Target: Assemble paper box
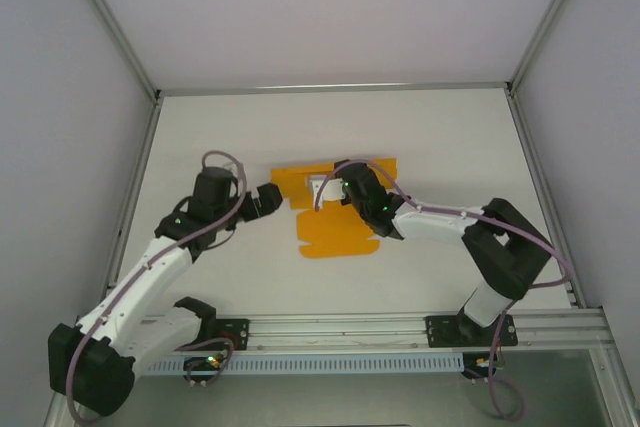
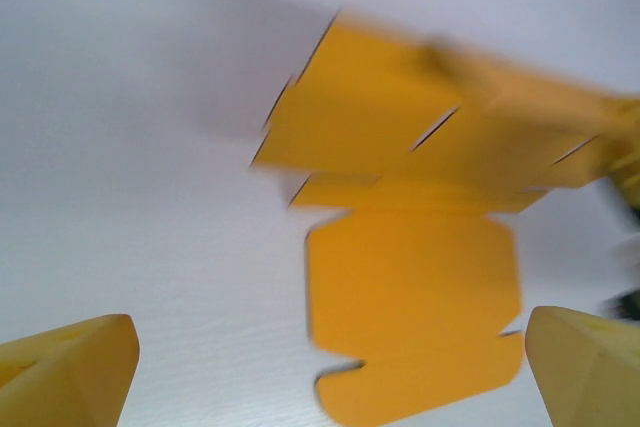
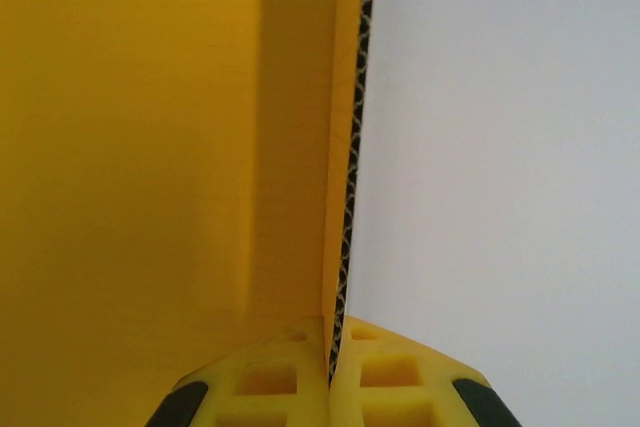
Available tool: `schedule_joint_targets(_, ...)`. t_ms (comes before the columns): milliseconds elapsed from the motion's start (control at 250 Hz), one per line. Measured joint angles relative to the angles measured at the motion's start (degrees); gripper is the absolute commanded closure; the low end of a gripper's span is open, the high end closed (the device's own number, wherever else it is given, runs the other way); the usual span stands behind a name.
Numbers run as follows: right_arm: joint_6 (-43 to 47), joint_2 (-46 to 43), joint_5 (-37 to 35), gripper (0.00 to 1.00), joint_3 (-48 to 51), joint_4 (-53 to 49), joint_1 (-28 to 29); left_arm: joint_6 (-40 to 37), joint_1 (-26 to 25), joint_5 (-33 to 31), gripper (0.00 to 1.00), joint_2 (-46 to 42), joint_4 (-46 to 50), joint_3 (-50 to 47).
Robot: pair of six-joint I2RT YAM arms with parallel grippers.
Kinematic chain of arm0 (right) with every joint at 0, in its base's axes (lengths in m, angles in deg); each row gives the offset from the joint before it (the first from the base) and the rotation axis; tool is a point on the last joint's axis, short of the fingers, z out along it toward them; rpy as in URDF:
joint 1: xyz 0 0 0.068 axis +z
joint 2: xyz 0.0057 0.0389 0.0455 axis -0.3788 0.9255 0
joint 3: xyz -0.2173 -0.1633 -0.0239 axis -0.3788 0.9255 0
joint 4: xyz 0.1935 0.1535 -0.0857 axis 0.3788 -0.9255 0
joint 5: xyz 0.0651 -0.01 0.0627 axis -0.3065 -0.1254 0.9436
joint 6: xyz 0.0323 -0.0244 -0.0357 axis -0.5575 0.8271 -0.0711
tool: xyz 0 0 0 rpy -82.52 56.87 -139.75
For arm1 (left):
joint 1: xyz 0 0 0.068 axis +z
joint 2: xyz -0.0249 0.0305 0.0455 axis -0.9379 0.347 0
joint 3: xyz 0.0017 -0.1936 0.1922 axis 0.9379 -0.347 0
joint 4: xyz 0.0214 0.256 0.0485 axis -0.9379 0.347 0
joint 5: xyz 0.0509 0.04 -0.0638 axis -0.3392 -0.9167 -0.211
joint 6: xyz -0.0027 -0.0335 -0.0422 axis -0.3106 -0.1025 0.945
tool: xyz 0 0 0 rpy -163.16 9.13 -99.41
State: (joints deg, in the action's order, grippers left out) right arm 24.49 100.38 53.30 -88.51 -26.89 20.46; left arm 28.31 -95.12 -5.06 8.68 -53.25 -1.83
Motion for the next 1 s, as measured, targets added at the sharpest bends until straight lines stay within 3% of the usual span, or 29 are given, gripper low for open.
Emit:
schedule_joint_targets(104,1.55,2.32,-1.09,1.00,0.37,4.00,0.26,0.90,3.04,5.38,0.01,4.68,-4.57,4.98)
schedule_joint_targets(276,1.53,2.73,-1.46,1.00,0.37,5.18,0.63,1.22,3.34,12.44,0.10,16.70,-10.10,13.38)
schedule_joint_targets(479,0.85,2.71,-2.08,1.00,0.37,5.44,0.68,3.10,3.23,20.15,0.19,27.45,-15.74,14.99)
schedule_joint_targets(871,-2.89,2.71,-5.09,1.00,0.37,4.33,0.55,3.21,2.91,22.88,0.25,31.19,-20.02,14.99)
schedule_joint_targets(998,-5.33,2.71,-5.46,1.00,-0.07,3.80,0.70,2.95,0.70,24.72,0.28,32.35,-20.04,14.97)
